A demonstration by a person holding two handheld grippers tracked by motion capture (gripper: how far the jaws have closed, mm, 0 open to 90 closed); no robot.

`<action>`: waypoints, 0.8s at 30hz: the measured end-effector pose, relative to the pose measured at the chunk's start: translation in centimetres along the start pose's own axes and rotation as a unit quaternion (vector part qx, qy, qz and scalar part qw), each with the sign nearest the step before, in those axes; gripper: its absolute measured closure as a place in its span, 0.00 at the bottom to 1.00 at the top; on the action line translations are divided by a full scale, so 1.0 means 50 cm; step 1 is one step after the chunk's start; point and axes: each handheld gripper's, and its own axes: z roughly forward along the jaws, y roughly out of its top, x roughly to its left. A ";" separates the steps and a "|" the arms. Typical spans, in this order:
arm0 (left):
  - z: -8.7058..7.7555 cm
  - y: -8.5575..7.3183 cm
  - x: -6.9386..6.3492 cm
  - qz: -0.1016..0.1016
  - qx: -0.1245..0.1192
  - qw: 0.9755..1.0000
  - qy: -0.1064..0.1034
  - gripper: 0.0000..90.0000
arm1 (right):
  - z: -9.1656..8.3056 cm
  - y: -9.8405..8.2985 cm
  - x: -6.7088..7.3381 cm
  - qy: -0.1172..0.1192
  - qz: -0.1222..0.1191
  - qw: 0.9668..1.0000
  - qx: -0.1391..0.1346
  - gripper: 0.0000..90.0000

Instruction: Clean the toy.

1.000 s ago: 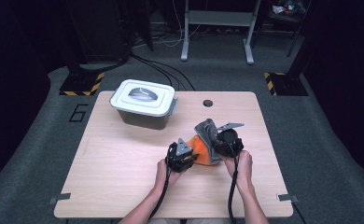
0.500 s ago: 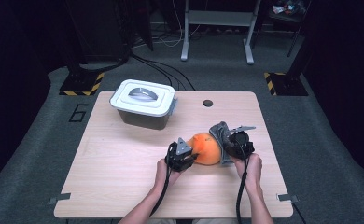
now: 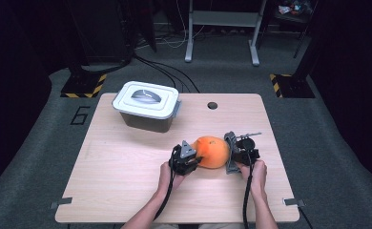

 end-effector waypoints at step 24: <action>0.001 -0.006 -0.003 -0.002 -0.005 1.000 0.001 0.83 | -0.173 0.040 0.096 0.059 -0.070 0.990 -0.110 0.84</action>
